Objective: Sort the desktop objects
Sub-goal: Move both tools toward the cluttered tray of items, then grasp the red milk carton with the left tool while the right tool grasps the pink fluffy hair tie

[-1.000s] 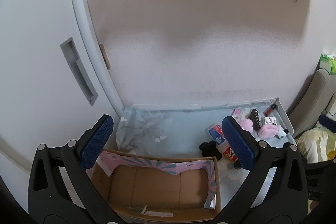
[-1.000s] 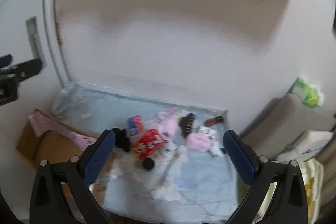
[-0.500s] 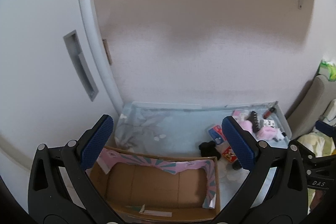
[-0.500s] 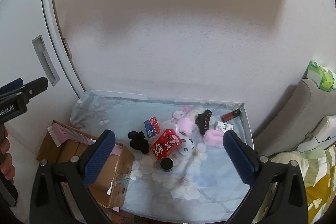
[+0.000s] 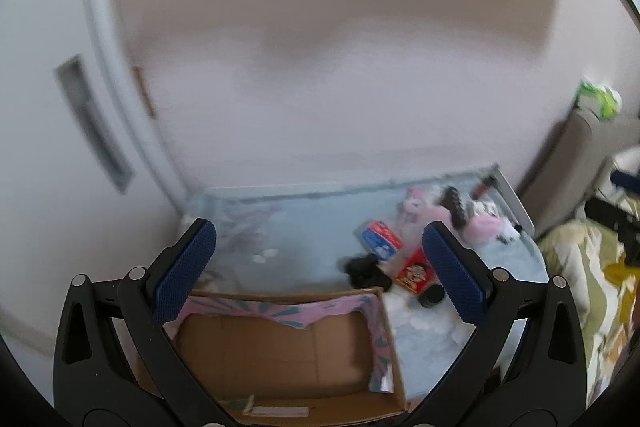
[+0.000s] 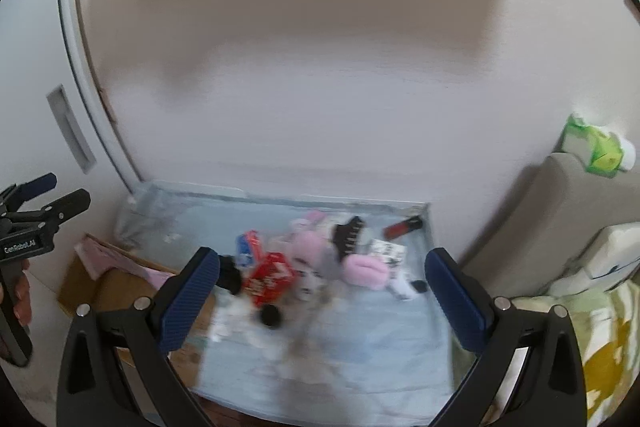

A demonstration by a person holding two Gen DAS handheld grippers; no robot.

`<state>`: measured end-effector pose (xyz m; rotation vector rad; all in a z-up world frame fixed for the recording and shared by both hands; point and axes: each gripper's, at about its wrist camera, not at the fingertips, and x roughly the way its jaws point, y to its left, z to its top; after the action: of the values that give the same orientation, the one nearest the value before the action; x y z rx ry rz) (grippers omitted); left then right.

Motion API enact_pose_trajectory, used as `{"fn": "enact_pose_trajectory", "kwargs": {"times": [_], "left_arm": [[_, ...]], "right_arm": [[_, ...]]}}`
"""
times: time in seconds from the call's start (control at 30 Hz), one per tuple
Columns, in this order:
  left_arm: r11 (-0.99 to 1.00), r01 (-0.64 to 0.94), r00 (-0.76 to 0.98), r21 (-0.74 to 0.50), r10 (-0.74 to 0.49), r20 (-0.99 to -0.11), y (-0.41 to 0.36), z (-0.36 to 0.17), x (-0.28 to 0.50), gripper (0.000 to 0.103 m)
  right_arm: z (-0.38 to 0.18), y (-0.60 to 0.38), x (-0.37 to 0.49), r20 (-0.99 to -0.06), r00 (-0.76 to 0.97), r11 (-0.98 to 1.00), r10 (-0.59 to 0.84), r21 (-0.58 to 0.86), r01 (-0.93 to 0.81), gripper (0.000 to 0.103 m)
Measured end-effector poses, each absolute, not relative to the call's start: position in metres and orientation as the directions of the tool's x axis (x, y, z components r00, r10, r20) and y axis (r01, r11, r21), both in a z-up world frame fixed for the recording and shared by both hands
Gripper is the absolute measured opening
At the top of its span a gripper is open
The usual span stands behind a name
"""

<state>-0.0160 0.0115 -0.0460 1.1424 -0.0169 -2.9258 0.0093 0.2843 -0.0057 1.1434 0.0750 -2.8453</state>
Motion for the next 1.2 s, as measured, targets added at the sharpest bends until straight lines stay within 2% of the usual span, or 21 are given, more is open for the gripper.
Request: {"fn": "enact_pose_trajectory", "kwargs": {"times": [0.13, 0.33, 0.47, 0.83, 0.97, 1.2], "left_arm": [[-0.994, -0.099, -0.702, 0.039, 0.042, -0.711, 0.049, -0.071, -0.029, 0.103], [-0.97, -0.221, -0.646, 0.102, 0.067, -0.76, 0.108, -0.122, -0.049, 0.103], [-0.961, -0.259, -0.59, 0.093, 0.081, -0.804, 0.128, -0.159, -0.073, 0.103], [-0.941, -0.295, -0.459, 0.169, -0.016, -0.888, 0.156, -0.244, -0.127, 0.099], [-0.941, -0.285, -0.427, 0.184, -0.047, -0.903, 0.159, -0.259, -0.136, 0.095], [-0.92, -0.323, -0.398, 0.219, -0.078, -0.914, 0.167, -0.268, -0.144, 0.094]], "right_arm": [[-0.019, 0.308, 0.01, -0.724, -0.69, -0.997, -0.023, -0.033, 0.068, 0.102], [-0.055, 0.339, -0.001, -0.781, -0.622, -0.996, -0.059, 0.006, 0.087, 0.102], [-0.082, 0.353, -0.017, -0.804, -0.584, -0.989, -0.108, 0.026, 0.146, 0.102], [-0.171, 0.376, -0.096, -0.842, -0.466, -0.906, -0.272, 0.061, 0.418, 0.102], [-0.195, 0.37, -0.119, -0.846, -0.437, -0.866, -0.304, 0.055, 0.496, 0.102], [-0.227, 0.356, -0.14, -0.862, -0.387, -0.811, -0.329, 0.048, 0.582, 0.097]]}}
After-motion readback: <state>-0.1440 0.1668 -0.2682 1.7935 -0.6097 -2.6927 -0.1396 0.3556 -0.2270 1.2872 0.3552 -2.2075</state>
